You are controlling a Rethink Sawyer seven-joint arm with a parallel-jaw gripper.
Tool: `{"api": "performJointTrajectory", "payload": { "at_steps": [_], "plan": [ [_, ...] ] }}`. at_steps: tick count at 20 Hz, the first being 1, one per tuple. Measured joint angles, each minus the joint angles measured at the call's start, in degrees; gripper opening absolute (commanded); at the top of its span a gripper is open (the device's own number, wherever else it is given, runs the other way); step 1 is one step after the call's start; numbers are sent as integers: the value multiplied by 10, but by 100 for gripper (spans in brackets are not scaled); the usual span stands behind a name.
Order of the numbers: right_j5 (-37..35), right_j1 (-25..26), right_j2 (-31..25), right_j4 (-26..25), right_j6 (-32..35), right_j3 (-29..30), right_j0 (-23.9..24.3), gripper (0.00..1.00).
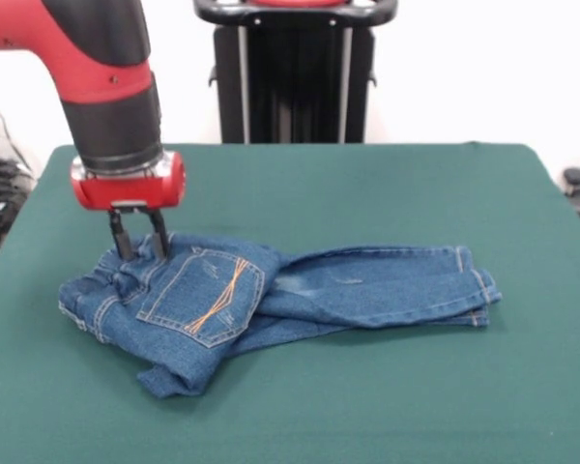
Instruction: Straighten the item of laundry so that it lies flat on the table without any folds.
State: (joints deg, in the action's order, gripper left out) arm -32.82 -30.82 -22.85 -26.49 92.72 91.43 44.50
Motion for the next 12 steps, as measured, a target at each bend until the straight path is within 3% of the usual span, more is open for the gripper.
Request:
{"api": "performJointTrajectory", "payload": {
  "at_steps": [12],
  "plan": [
    [-8, -42, 0, 0, 0, 3, 0, 100]
  ]
}}
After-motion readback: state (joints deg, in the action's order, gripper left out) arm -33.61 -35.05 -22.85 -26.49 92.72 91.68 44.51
